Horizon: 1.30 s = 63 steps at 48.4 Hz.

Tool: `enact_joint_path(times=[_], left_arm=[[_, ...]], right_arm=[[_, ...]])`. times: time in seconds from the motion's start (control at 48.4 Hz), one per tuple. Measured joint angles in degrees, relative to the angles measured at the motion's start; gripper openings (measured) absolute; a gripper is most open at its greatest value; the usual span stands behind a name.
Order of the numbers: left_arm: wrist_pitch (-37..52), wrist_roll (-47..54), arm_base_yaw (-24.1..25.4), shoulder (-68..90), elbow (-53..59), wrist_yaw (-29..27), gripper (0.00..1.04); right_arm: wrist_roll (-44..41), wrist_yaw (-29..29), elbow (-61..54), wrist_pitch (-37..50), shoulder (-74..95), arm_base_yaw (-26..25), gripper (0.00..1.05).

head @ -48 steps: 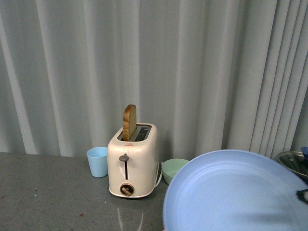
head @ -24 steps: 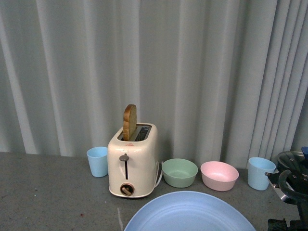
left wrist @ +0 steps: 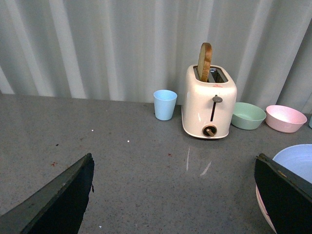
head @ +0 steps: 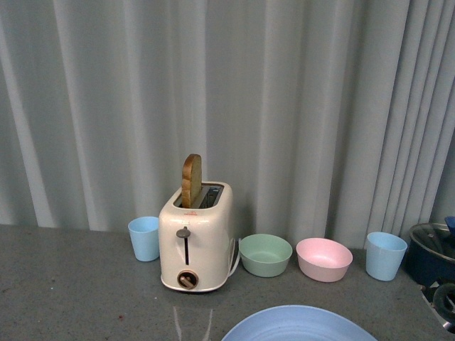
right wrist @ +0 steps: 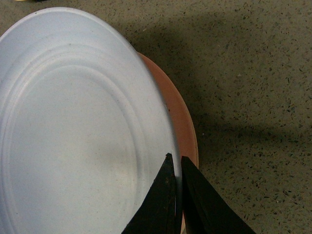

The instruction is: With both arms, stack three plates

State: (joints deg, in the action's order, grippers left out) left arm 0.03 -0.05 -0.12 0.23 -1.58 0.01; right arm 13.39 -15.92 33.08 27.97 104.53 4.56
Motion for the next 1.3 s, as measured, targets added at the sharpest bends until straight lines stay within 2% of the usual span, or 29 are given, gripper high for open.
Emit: enact_joint_path(times=[0.538,0.765,0.889,1.013,1.158,1.22,1.303], left_arm=[[0.0,0.0,0.0,0.0,0.0,0.0,0.98],[0.0,0.0,0.0,0.0,0.0,0.0,0.98],[0.0,0.0,0.0,0.0,0.0,0.0,0.98],[0.0,0.0,0.0,0.0,0.0,0.0,0.98],[0.0,0.0,0.0,0.0,0.0,0.0,0.98],[0.0,0.0,0.0,0.0,0.0,0.0,0.98],[0.0,0.0,0.0,0.0,0.0,0.0,0.98]], right_arm=[[1.2,0.3,-0.2,0.8,1.8,0.2,0.03],[1.3,0.3,-1.1,-2.1,-0.9,-0.5,0.49],[0.5,-0.8,-3.8,-6.4,-12.5,-1.7,0.77],[0.2,-0.7,-5.6,-10.9,-24.1,-4.3,0.98],[-0.5,3.9,-8.0,-19.0,-45.1,-7.6,0.97],[-1.9,6.8,-8.1,-22.6,-54.1,-7.1,0.97],[-4.5,12.7,-8.1,-27.9,-65.7,-3.8,0.97]])
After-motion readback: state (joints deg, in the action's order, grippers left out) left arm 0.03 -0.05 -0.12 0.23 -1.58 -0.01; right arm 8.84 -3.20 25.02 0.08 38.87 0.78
